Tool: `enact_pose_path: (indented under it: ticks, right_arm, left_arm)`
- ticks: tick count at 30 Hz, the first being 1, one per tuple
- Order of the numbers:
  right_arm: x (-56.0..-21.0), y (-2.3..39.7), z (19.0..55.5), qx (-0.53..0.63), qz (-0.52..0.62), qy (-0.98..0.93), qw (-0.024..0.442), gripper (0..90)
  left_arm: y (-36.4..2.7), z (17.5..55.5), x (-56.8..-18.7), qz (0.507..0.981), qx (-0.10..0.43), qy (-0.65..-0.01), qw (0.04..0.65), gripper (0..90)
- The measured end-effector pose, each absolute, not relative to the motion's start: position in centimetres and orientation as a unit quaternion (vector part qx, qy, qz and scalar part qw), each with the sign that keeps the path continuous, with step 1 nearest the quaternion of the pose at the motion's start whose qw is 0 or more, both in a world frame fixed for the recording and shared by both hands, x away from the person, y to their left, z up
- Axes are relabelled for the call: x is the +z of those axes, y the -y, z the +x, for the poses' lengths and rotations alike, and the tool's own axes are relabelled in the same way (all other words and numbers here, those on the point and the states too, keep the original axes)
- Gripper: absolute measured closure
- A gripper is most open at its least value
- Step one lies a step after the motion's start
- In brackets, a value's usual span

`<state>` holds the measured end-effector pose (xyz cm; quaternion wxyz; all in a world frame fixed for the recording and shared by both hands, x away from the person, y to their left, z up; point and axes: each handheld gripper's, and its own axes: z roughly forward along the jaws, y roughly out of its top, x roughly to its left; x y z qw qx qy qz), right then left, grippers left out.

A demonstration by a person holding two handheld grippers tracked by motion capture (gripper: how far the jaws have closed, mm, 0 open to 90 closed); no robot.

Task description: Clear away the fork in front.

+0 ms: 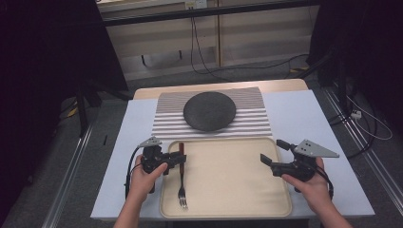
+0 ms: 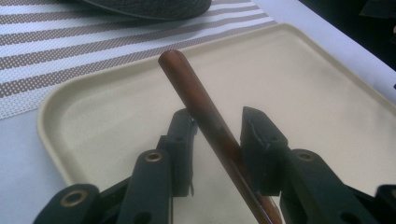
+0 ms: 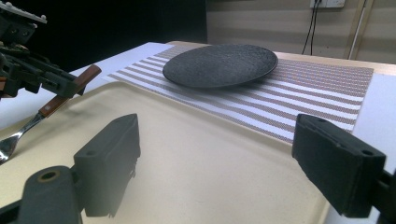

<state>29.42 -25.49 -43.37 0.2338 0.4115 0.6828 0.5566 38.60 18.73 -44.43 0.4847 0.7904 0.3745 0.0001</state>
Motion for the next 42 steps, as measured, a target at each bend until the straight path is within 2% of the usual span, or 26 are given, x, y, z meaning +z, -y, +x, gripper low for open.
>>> enact_pose_path:
  ticks: [18, 40, 42]
  right_arm:
    - [-43.4, 26.0, 29.4, 0.558, 0.415, -0.68, 0.232, 15.3]
    - [-43.7, 25.9, 29.6, 0.55, 0.411, -0.688, 0.234, 15.4]
    - [-43.7, 26.0, 29.7, 0.548, 0.413, -0.689, 0.235, 15.4]
  left_arm:
    - [-19.2, 38.6, -45.1, 0.795, 0.017, -0.381, 0.471, 58.6]
    - [-18.9, 38.0, -44.3, 0.785, 0.04, -0.382, 0.486, 61.6]
    - [-18.9, 37.9, -44.2, 0.787, 0.048, -0.379, 0.485, 58.9]
